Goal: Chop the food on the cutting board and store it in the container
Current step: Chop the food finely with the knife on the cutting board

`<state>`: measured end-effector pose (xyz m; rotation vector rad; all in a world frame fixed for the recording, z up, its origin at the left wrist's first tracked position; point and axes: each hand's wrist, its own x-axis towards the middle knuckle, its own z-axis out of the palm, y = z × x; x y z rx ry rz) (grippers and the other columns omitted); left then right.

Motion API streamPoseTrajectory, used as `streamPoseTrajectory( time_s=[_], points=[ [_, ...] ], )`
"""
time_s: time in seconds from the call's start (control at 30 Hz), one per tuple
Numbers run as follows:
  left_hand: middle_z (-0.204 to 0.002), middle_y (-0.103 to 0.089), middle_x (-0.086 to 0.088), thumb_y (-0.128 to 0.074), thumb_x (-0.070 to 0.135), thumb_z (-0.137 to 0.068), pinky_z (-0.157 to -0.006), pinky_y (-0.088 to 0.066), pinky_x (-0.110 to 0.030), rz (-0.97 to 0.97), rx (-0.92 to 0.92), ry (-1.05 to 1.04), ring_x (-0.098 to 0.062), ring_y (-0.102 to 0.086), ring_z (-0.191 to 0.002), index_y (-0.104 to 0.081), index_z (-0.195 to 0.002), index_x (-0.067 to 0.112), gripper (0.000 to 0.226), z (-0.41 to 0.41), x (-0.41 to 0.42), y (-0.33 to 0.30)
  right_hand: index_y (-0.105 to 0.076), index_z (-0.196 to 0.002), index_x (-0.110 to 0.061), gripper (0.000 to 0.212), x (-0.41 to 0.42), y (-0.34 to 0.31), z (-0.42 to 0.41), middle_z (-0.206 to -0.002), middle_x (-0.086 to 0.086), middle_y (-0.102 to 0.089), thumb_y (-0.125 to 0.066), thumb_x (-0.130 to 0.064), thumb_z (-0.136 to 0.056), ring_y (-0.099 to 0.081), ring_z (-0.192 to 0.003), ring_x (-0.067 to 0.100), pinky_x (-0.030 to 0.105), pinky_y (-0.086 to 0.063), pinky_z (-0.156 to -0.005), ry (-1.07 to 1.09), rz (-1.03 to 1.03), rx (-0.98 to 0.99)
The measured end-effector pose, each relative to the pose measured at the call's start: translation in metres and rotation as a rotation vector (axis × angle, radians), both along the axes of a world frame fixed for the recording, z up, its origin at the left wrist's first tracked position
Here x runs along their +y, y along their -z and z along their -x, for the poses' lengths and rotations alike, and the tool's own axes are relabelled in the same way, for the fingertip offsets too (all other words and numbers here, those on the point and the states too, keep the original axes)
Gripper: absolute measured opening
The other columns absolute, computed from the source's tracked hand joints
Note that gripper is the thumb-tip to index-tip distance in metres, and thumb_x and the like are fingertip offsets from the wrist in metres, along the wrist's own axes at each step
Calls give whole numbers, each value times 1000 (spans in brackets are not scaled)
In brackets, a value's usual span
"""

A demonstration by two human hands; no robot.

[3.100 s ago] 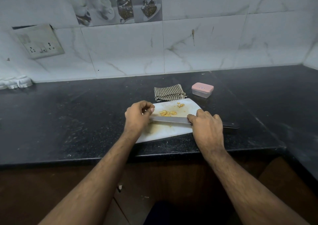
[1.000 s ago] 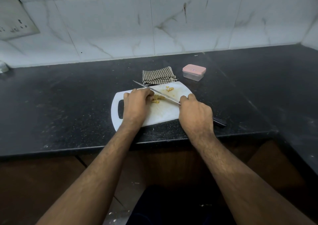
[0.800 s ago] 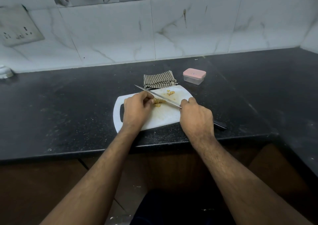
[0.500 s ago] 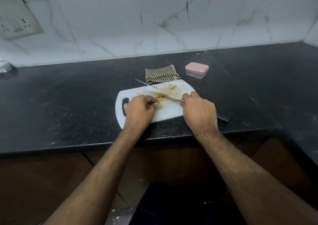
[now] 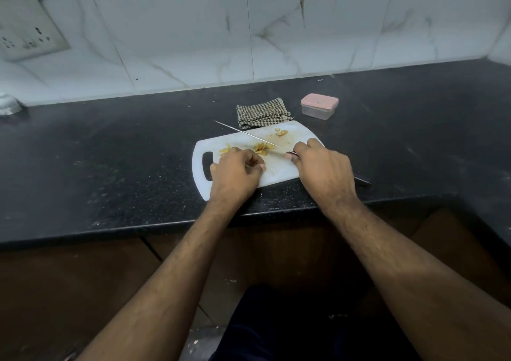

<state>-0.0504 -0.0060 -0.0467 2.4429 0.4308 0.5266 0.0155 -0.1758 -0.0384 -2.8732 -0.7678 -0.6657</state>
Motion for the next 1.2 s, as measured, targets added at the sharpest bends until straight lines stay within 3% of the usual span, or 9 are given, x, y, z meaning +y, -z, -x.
streamPoseTrajectory(
  time_s=[0.1, 0.2, 0.3, 0.5, 0.73, 0.93, 1.2],
  points=[
    [-98, -63, 14, -68, 29, -94, -93, -34, -38, 24, -10, 6, -6, -56, -90, -73, -91, 34, 8, 1, 1, 0, -60, -120, -24, 32, -2, -4, 5, -104, -3, -58, -40, -46, -106, -65, -75, 21, 31, -39, -53, -12, -4, 3],
    [-87, -66, 20, -70, 23, -92, -99, -45, -46, 92, -44, 9, -3, -58, -83, -73, -90, 34, 12, 4, 2, 0, -58, -121, -24, 30, -4, -4, 17, -103, -3, -57, -40, -44, -106, -65, -75, 20, 33, -49, -56, -30, 5, 2],
    [-85, -65, 21, -72, 22, -89, -97, -50, -47, 112, -49, -6, -7, -62, -86, -72, -91, 32, 10, 6, 0, -4, -54, -122, -23, 31, -7, -5, 32, -103, -2, -56, -36, -43, -107, -65, -72, 21, 31, -43, -51, -41, 36, 3],
    [-79, -59, 22, -72, 25, -91, -99, -47, -47, 68, -3, -19, -9, -60, -90, -70, -81, 31, 12, 5, -2, -8, -47, -123, -21, 27, -2, -15, 45, -93, -2, -54, -29, -37, -109, -53, -75, 22, 36, -40, -63, 6, -12, 206],
    [-71, -58, 23, -77, 25, -88, -98, -50, -49, 144, -50, -41, -11, -61, -89, -69, -75, 29, 16, 7, 0, -7, -49, -121, -23, 24, 0, -30, 49, -91, -2, -53, -31, -35, -110, -50, -79, 21, 36, -39, -66, 21, 58, 296],
    [-68, -59, 23, -74, 22, -90, -97, -50, -49, 128, -37, -35, -5, -57, -79, -65, -70, 30, 23, 6, 0, -7, -49, -116, -24, 21, -2, -40, 51, -92, 1, -57, -32, -34, -109, -50, -77, 22, 37, -41, -66, 16, 120, 322],
    [-70, -60, 23, -74, 22, -90, -97, -48, -48, 95, -44, -20, -7, -59, -81, -62, -68, 34, 28, 5, 1, -6, -48, -113, -26, 18, -2, -46, 48, -87, 0, -55, -31, -33, -109, -53, -76, 18, 36, -44, -65, -5, 207, 338]
  ],
)
